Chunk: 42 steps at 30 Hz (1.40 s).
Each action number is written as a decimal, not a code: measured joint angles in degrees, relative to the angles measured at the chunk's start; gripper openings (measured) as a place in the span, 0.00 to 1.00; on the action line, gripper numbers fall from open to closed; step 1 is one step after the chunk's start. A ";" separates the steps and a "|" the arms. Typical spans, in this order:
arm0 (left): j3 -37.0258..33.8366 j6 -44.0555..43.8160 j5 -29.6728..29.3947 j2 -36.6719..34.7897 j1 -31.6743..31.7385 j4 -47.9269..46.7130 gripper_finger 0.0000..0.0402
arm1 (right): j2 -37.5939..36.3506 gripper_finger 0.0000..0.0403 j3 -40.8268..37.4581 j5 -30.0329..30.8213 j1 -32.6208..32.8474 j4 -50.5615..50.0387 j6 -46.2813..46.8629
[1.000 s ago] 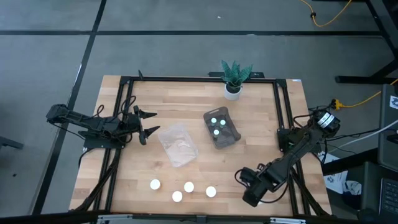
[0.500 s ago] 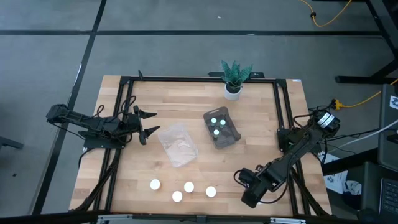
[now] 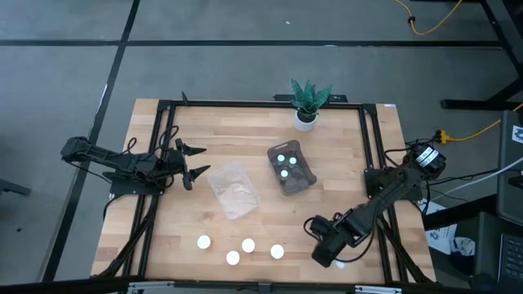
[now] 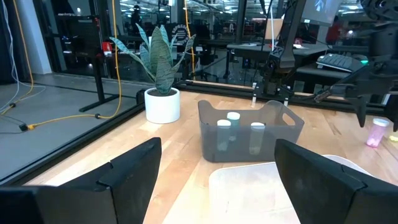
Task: Pick and place medicine bottles into bin by pill shape (circle, oval)
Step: Put the small pink pill bottle into the black bin
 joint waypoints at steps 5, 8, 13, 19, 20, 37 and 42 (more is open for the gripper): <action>-0.02 0.00 0.00 -0.01 0.00 0.00 0.76 | -0.02 0.63 0.00 -0.10 -0.37 -0.21 -0.06; -0.02 0.00 0.00 -0.02 0.00 0.00 0.76 | -0.02 0.58 0.00 -0.26 -0.37 -0.42 -0.08; -0.02 0.00 0.00 0.00 0.00 0.00 0.76 | -0.04 0.50 0.02 -1.65 -0.37 -0.45 -0.10; -0.02 0.00 0.00 0.00 0.00 0.00 0.76 | -0.05 0.41 0.02 -1.63 -0.41 -0.51 -0.10; -0.02 0.00 0.00 0.00 -0.02 0.00 0.76 | -0.06 0.40 0.02 -1.63 -0.41 -0.51 -0.07; -0.02 0.02 0.00 0.00 -0.02 -0.02 0.76 | -0.11 0.33 18.03 8.67 -7.73 -27.64 -3.47; -0.02 0.02 0.02 0.00 0.00 0.00 0.76 | -0.11 0.30 25.25 17.85 -15.09 -38.69 -8.50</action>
